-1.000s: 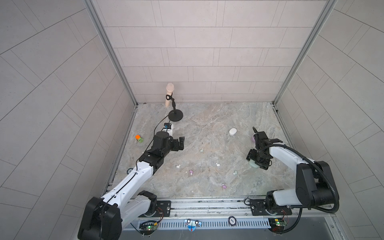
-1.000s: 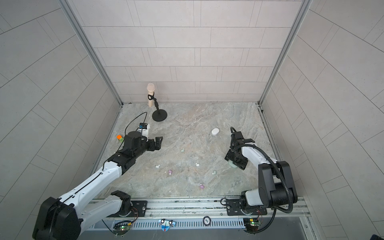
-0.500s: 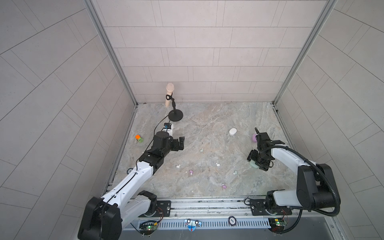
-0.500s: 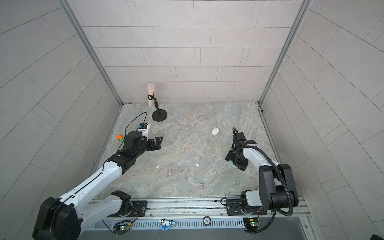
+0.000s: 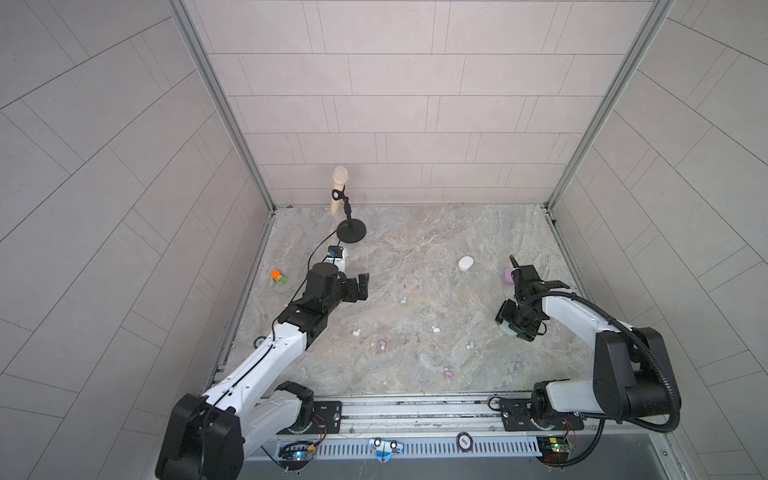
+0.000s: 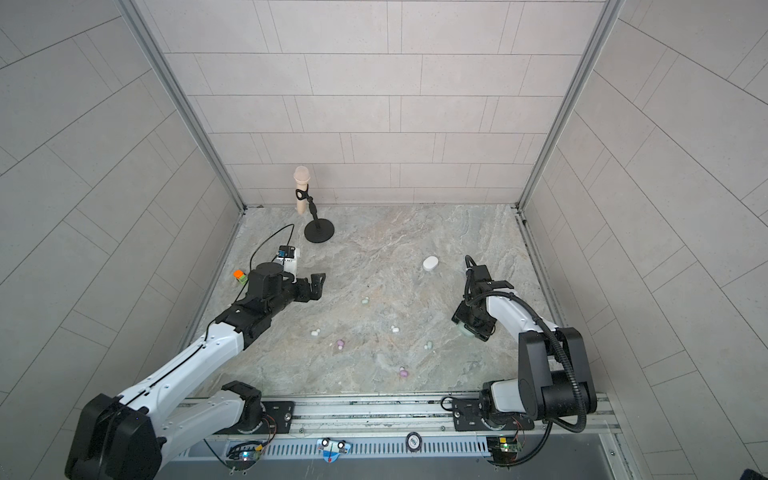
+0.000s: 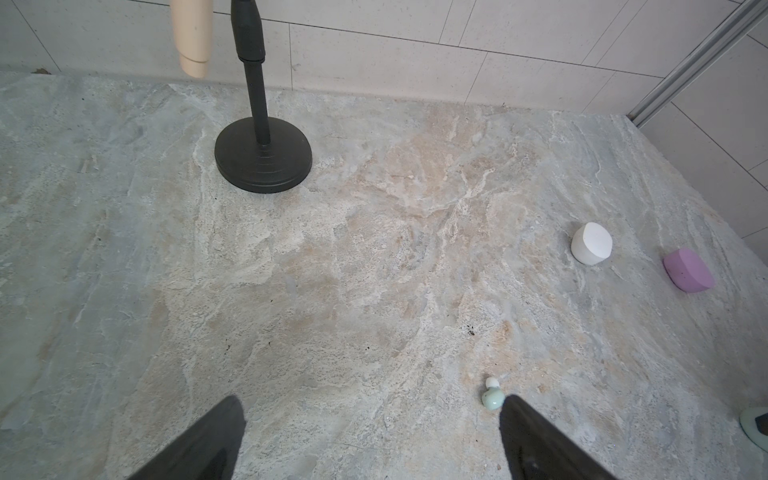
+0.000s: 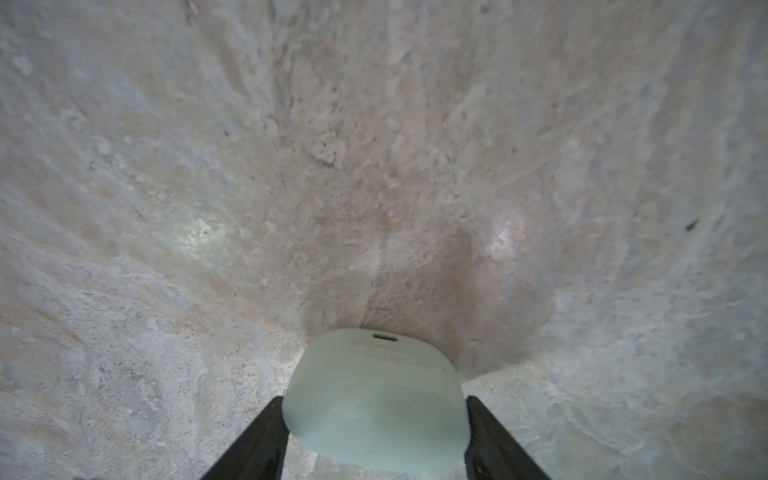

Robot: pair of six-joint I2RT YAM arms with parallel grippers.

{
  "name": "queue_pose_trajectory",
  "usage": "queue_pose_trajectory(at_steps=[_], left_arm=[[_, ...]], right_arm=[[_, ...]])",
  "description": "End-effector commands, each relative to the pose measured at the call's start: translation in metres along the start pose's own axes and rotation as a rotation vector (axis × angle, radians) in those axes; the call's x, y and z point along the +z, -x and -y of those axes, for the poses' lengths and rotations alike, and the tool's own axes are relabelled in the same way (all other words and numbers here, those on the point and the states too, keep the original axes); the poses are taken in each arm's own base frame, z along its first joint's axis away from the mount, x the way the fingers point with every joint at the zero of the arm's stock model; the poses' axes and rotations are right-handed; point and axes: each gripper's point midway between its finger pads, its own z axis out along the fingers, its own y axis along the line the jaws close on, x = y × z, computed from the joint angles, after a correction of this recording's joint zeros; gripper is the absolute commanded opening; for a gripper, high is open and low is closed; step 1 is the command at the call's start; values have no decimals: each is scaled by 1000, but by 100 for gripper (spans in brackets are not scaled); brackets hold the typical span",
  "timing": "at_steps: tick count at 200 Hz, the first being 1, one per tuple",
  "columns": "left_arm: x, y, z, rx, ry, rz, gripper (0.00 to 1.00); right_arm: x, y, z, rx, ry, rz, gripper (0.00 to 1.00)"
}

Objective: Insert the wireless bluetooth earbuds into the charging case
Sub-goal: 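Close the right gripper on the mint-green case and lift it, then carry the case toward the left gripper while the left arm reaches toward it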

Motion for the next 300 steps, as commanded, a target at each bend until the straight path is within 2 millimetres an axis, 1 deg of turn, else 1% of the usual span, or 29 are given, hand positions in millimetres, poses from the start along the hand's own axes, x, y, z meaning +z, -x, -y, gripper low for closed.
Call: queue_pose_trajectory(at_steps=[1, 39, 60, 79, 98, 126, 154, 165, 171, 174, 199, 210, 236, 247, 267, 300], left_arm=[[-1, 9, 3, -8, -6, 16, 100], [0, 8, 4, -8, -8, 11, 100], [1, 7, 7, -6, -23, 6, 100], [2, 6, 13, 7, -54, -4, 100], [3, 4, 25, 42, -99, -22, 100], [3, 0, 55, 105, -231, -53, 100], [0, -7, 94, 175, -402, -77, 100], [-2, -11, 110, 206, -465, -84, 100], [-2, -11, 116, 212, -496, -80, 100], [-6, -15, 129, 230, -538, -85, 100], [-17, -17, 173, 269, -723, -40, 100], [-21, -19, 190, 288, -787, -19, 100], [-32, -23, 227, 347, -941, 11, 100], [-36, -23, 240, 366, -998, 15, 100], [-44, -17, 259, 413, -1067, 63, 100], [-44, -7, 275, 476, -1105, 127, 100]], right_arm=[[-1, 0, 5, 26, -23, 5, 65], [1, 1, 7, 22, -33, 2, 57], [-3, 1, 5, 11, -28, 2, 55], [-11, 1, 4, -7, -25, 3, 53], [-22, -1, 2, -37, -11, 0, 51], [-45, -7, -8, -115, 19, -19, 49], [-73, -15, -25, -205, 61, -29, 48], [-84, -19, -37, -247, 105, -31, 48], [-90, -23, -46, -271, 144, -37, 48], [-93, -25, -49, -277, 158, -39, 48], [-114, -36, -72, -358, 230, -40, 47], [-124, -41, -81, -397, 250, -40, 46], [-149, -54, -109, -499, 326, -18, 46], [-158, -59, -119, -536, 348, -17, 46], [-175, -69, -134, -599, 379, -16, 46], [-194, -83, -152, -657, 431, -28, 45]])
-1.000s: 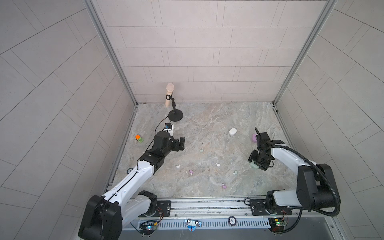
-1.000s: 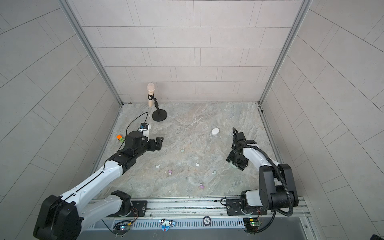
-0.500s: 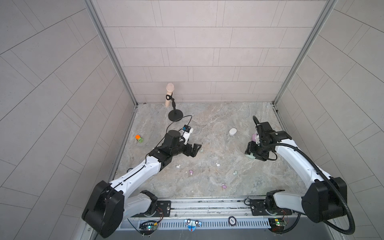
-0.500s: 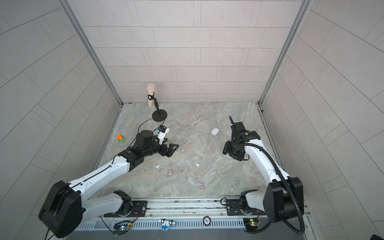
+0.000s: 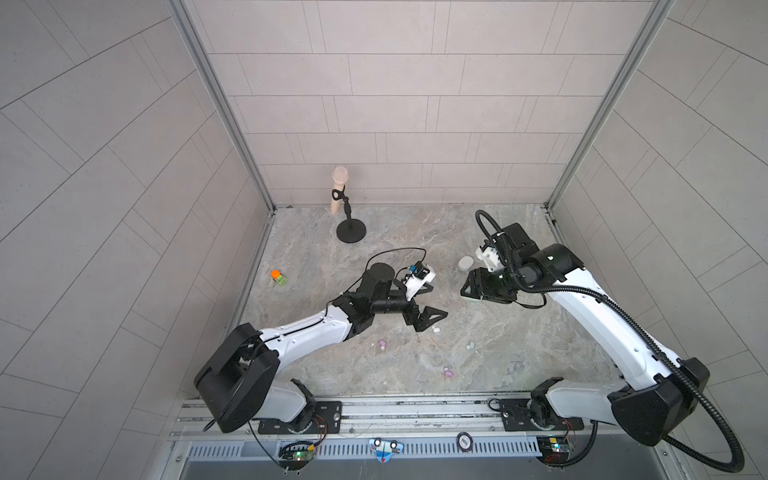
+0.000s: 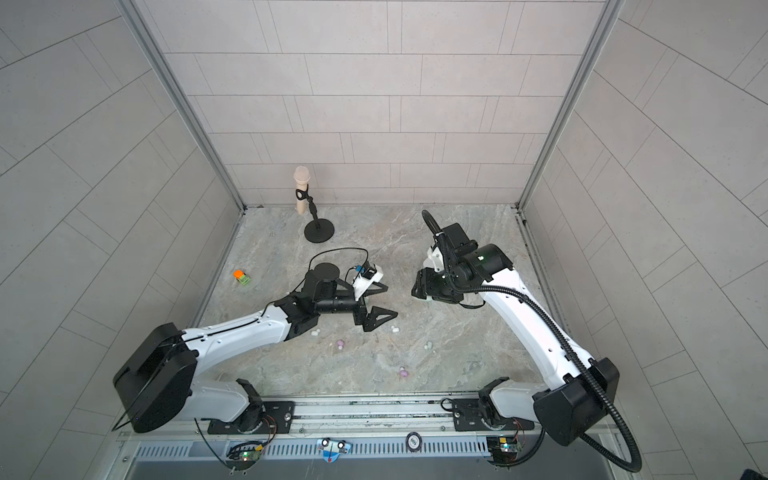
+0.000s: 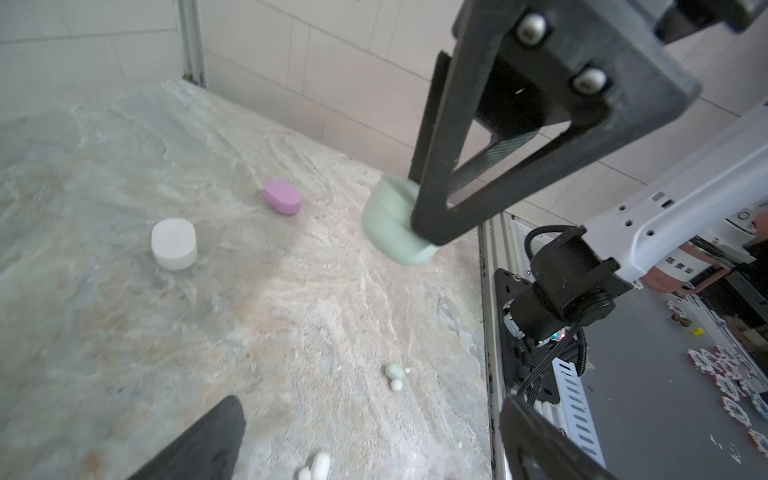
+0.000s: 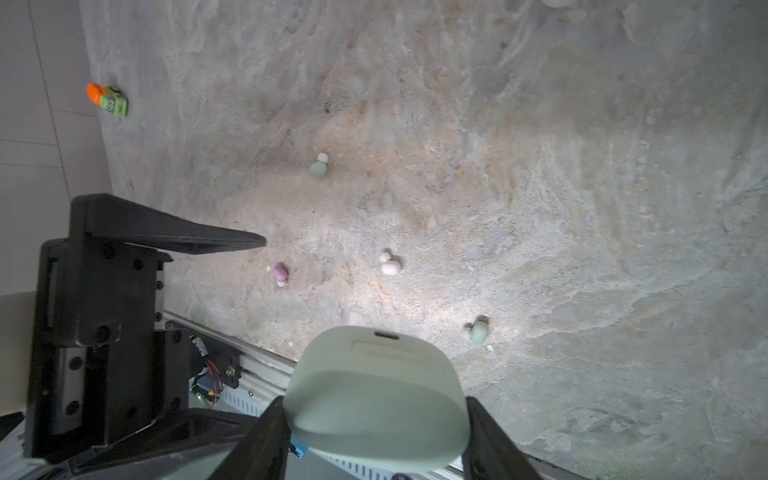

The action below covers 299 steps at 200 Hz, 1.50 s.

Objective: Insert the wireless bluetooth earbuds into the charging case
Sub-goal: 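Carry the case toward the left gripper while the left arm reaches toward it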

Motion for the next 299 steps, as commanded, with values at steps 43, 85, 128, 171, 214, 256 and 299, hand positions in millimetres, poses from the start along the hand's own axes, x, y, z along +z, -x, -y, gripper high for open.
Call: queue_pose_trajectory(at_steps=[43, 85, 128, 171, 214, 256, 299], left_arm=[[15, 44, 12, 206, -70, 115, 100], [15, 32, 20, 298, -68, 76, 95], [13, 34, 24, 330, -69, 83, 87], [17, 27, 28, 358, -69, 53, 74], [16, 26, 28, 372, -53, 51, 65], [14, 30, 29, 378, -47, 71, 56], [13, 30, 31, 379, -54, 72, 49]], right_arm=[[-5, -12, -28, -72, 16, -69, 45], [-3, -14, -45, -67, 66, -90, 45], [0, -16, -56, -61, 95, -108, 45], [1, -15, -58, -42, 103, -107, 44], [1, -13, -61, -29, 119, -99, 44], [2, -14, -62, -16, 134, -97, 44], [2, -15, -61, -8, 136, -98, 44]])
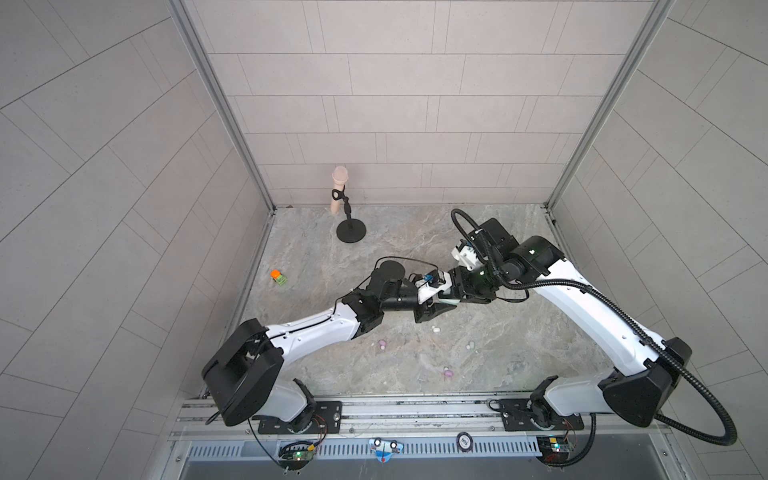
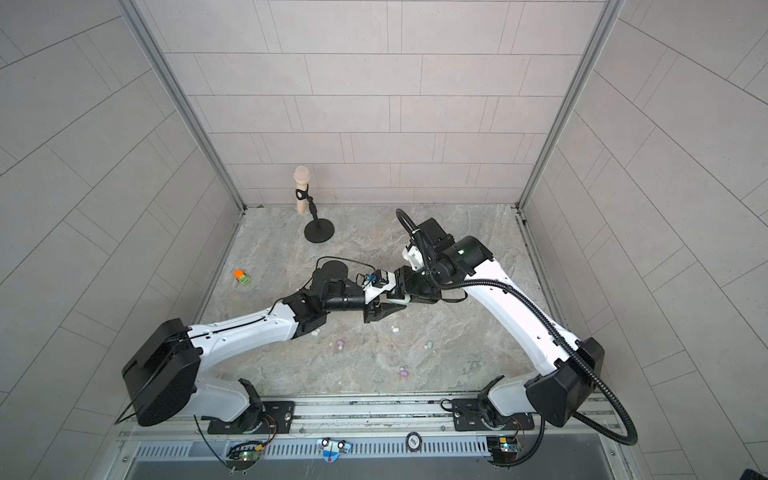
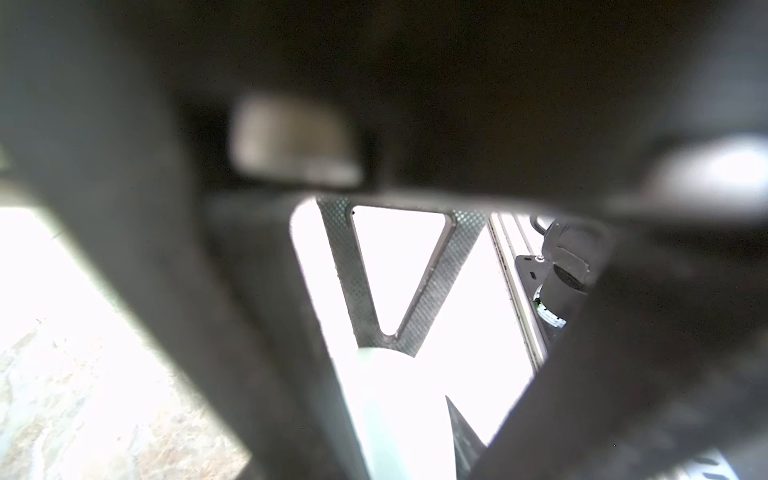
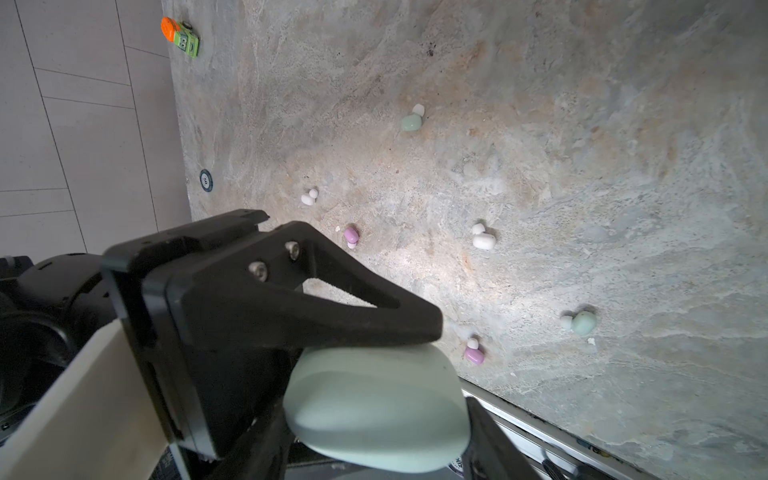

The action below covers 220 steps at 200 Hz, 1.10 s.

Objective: Insert the wireless bluetooth earbuds into the charging case
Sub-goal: 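Carry the case toward the left gripper while the left arm reaches toward it, then grip the case body with the left gripper while the right gripper holds it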

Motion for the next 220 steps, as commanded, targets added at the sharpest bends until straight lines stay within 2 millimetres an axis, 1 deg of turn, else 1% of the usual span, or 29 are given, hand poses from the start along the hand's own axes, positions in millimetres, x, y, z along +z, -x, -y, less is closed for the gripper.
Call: queue_pose_trajectory(at_steps=[1, 26, 41, 80, 112, 178, 196, 220], left_arm=[[-5, 12, 8, 31, -20, 33, 49], [-4, 10, 10, 32, -33, 22, 48], [-4, 9, 11, 29, -40, 18, 52], [-5, 9, 11, 27, -42, 16, 51], [-5, 11, 11, 29, -41, 22, 47], [-6, 15, 10, 24, -35, 32, 32], [-6, 16, 10, 20, -36, 36, 27], [-5, 15, 10, 7, -38, 32, 20]], right_arm=[[-5, 0, -2, 6, 16, 24, 44], [-8, 1, -2, 13, 23, 30, 44], [-9, 3, -1, 17, 26, 37, 44], [-10, 3, 0, 22, 30, 38, 44], [-9, 3, 0, 24, 33, 38, 44], [-8, 3, 0, 27, 37, 40, 44], [-8, 2, 1, 29, 36, 39, 49], [-11, 2, 1, 29, 36, 46, 59]])
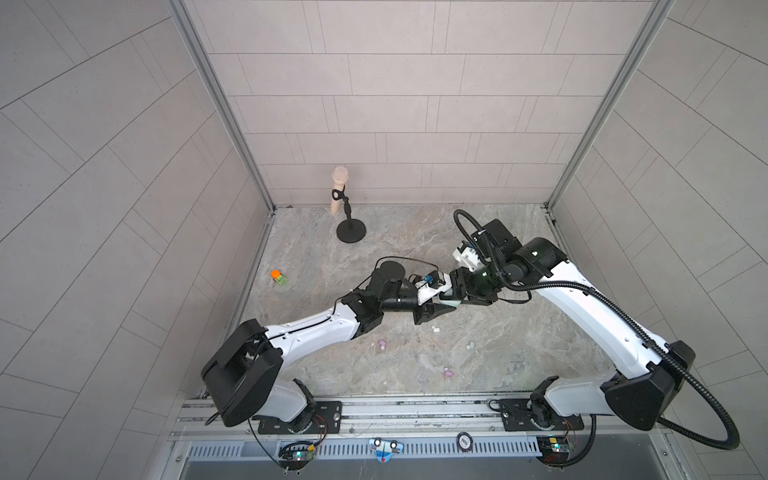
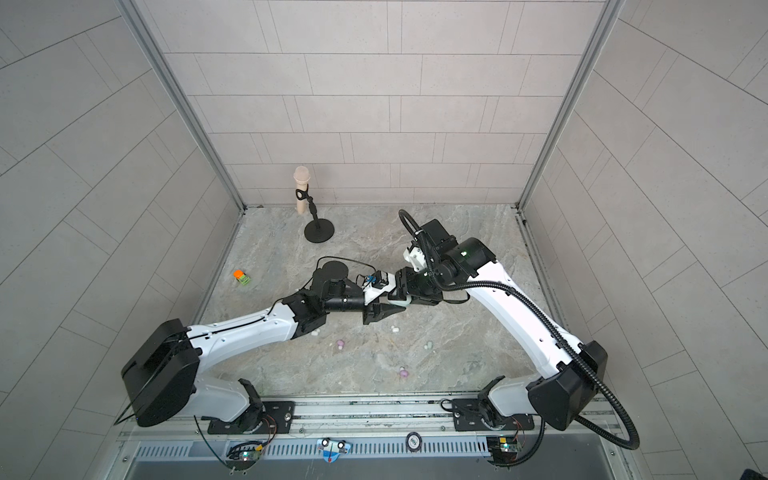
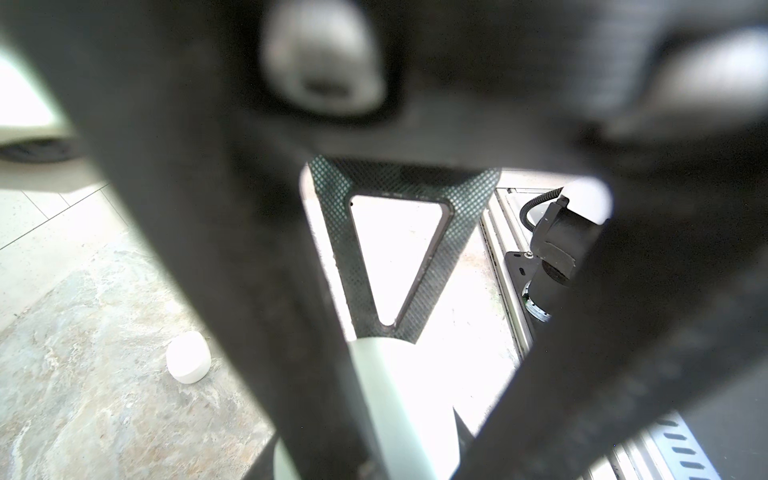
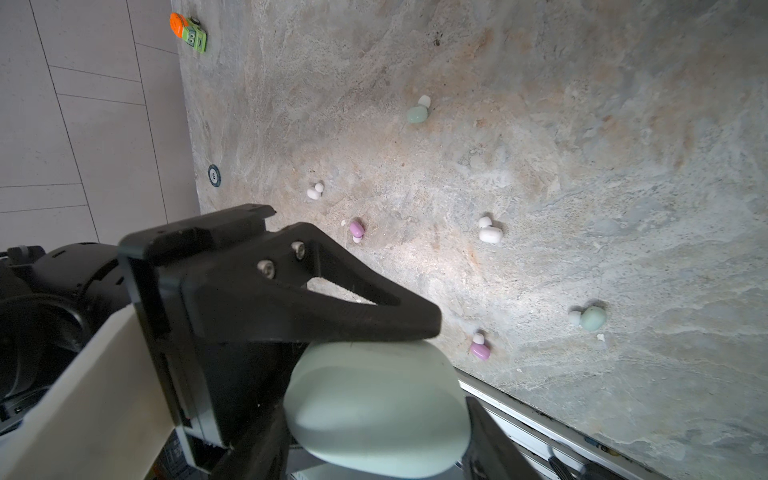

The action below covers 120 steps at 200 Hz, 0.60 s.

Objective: Insert the wireless bluetooth earbuds into the charging case
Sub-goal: 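Grip the case body with the left gripper while the right gripper holds it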

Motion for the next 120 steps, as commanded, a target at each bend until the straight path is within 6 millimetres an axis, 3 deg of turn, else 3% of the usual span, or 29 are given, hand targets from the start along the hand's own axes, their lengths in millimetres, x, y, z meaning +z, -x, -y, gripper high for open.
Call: queue_pose_trajectory(at_steps=[1, 63, 93, 120], left_arm=[[-4, 18, 6, 24, -15, 42, 20], [-8, 10, 11, -56, -28, 20, 0], [-13, 6, 16, -91, -35, 14, 0], [-21, 8, 27, -117, -74, 18, 0]], right_arm=[[-9, 5, 0, 17, 9, 53, 59], [-24, 6, 7, 47, 27, 104, 82], [-26, -1, 22, 45, 3, 114, 87], [-32, -5, 35, -96, -42, 162, 87]])
